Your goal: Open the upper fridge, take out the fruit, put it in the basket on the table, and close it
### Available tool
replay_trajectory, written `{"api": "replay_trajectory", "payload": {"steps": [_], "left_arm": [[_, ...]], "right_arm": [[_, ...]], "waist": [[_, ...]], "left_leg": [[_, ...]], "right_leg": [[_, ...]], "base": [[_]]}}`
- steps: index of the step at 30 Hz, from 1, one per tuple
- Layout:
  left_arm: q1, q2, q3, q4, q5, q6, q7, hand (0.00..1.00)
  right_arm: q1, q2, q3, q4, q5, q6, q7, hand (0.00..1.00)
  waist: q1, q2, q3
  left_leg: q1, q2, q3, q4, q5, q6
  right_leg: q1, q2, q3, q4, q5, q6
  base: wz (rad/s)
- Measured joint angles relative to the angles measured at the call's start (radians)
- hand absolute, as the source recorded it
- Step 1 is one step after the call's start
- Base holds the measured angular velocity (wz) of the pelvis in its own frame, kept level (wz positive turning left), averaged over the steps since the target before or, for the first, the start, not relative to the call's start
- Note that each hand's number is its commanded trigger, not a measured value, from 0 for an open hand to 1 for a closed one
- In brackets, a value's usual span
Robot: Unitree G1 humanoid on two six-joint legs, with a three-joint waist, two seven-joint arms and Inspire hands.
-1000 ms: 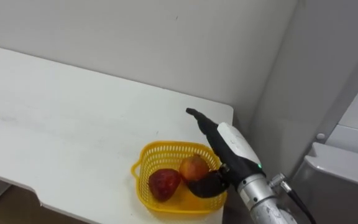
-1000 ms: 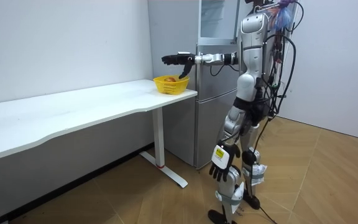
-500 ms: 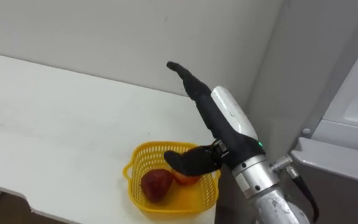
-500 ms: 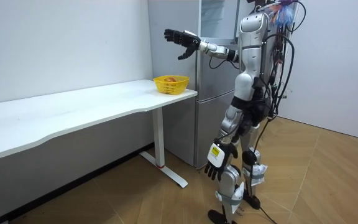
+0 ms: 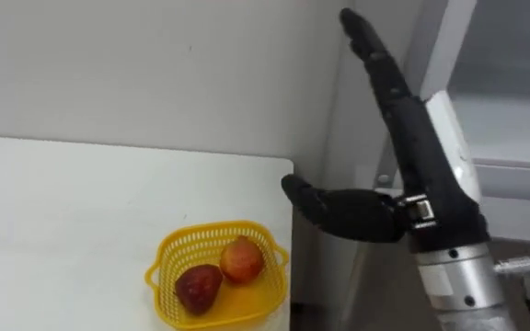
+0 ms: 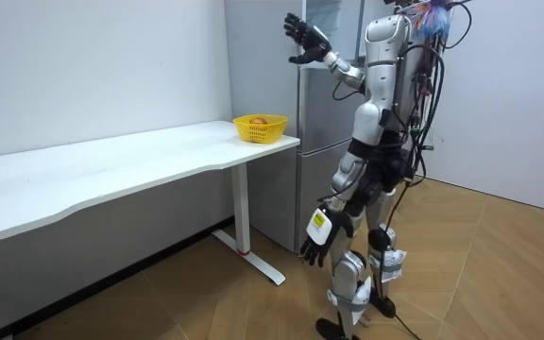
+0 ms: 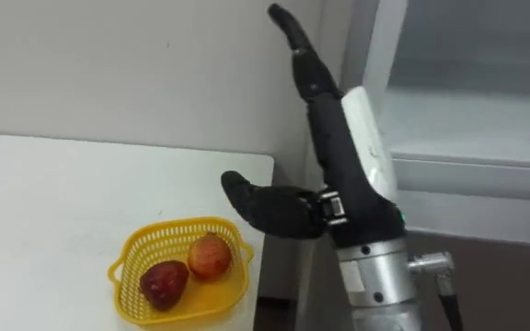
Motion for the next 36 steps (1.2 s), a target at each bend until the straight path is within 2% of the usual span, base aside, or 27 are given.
{"api": "replay_trajectory", "payload": {"steps": [4, 9, 22, 29, 31, 36], "left_arm": [[0.017, 0.001, -0.002, 0.000, -0.002, -0.003, 0.016, 0.00], [0.030, 0.001, -0.002, 0.000, -0.015, -0.008, 0.021, 0.00], [0.047, 0.000, -0.003, 0.001, -0.022, -0.018, 0.032, 0.00], [0.047, -0.002, -0.009, 0.025, -0.041, -0.020, 0.045, 0.00], [0.050, -0.010, -0.009, 0.028, -0.041, -0.020, 0.061, 0.00], [0.053, -0.007, -0.030, 0.029, -0.041, -0.018, 0.063, 0.00]], "right_arm": [[0.057, 0.002, -0.028, -0.020, 0.010, -0.024, -0.052, 0.00], [0.098, 0.004, -0.057, -0.023, 0.035, -0.050, -0.107, 0.00], [0.174, 0.022, -0.123, -0.047, 0.030, -0.084, -0.232, 0.00], [0.279, 0.024, -0.130, -0.027, 0.031, -0.094, -0.261, 0.00], [0.309, 0.025, -0.130, -0.012, 0.033, -0.093, -0.280, 0.00], [0.326, 0.029, -0.130, -0.010, 0.091, -0.091, -0.332, 0.00]], "waist": [[-0.032, -0.001, 0.0003], [-0.040, 0.001, 0.0022], [-0.096, 0.003, 0.0051], [-0.100, 0.005, 0.0064], [-0.100, 0.008, 0.0076], [-0.102, 0.005, 0.0055]], "left_leg": [[0.026, 0.000, 0.025, -0.014, 0.001, 0.001], [0.050, 0.002, 0.057, -0.026, 0.000, 0.002], [0.048, 0.002, 0.061, -0.028, 0.000, 0.003], [0.061, 0.002, 0.065, -0.031, 0.000, 0.003], [0.063, 0.002, 0.075, -0.038, 0.000, 0.003], [0.067, 0.002, 0.083, -0.043, 0.000, 0.003]], "right_leg": [[0.002, 0.002, 0.030, -0.002, 0.001, 0.002], [0.001, 0.007, 0.073, -0.002, 0.003, 0.004], [-0.005, 0.007, 0.077, -0.002, 0.003, 0.005], [0.001, 0.007, 0.079, -0.002, 0.002, 0.005], [-0.001, 0.008, 0.087, -0.001, 0.002, 0.006], [-0.007, 0.010, 0.100, -0.001, 0.002, 0.006]], "base": [[-0.19], [-0.22], [-0.01], [-0.01], [-0.11], [-0.07]]}}
